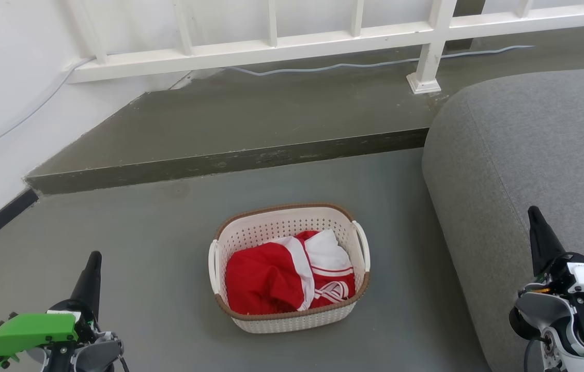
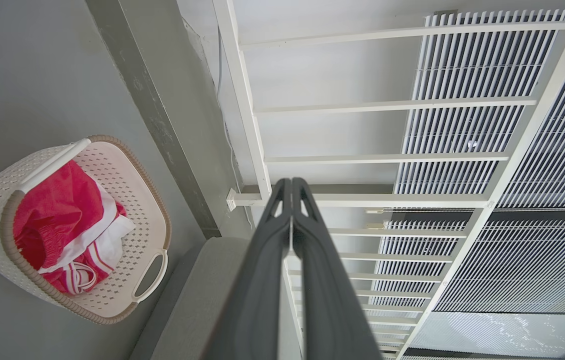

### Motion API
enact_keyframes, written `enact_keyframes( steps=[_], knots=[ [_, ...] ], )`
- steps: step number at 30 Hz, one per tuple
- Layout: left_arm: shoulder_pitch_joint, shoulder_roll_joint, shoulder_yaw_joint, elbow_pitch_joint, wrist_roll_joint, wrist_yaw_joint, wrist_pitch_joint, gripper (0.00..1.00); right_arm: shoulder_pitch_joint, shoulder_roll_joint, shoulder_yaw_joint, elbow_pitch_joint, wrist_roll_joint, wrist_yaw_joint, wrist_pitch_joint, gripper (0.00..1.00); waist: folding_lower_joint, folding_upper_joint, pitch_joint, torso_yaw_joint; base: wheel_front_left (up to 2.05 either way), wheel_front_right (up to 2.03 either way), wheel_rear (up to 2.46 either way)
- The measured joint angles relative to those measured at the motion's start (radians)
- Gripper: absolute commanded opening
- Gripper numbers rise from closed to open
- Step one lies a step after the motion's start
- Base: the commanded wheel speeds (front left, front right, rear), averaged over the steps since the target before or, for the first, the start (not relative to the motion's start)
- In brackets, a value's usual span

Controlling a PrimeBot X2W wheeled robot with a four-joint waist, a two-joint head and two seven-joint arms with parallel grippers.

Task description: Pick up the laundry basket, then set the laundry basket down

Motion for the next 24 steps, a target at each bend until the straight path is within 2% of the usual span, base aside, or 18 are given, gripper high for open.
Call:
enact_keyframes(
  steps=[24],
  knots=[
    [0.0,0.0,0.001,0.0,0.0,0.0,0.0,0.0,0.0,0.001,-0.001,0.0,0.0,0.0,0.0,0.0,0.0,0.0,0.0,0.0,0.0,0.0,0.0]
  ],
)
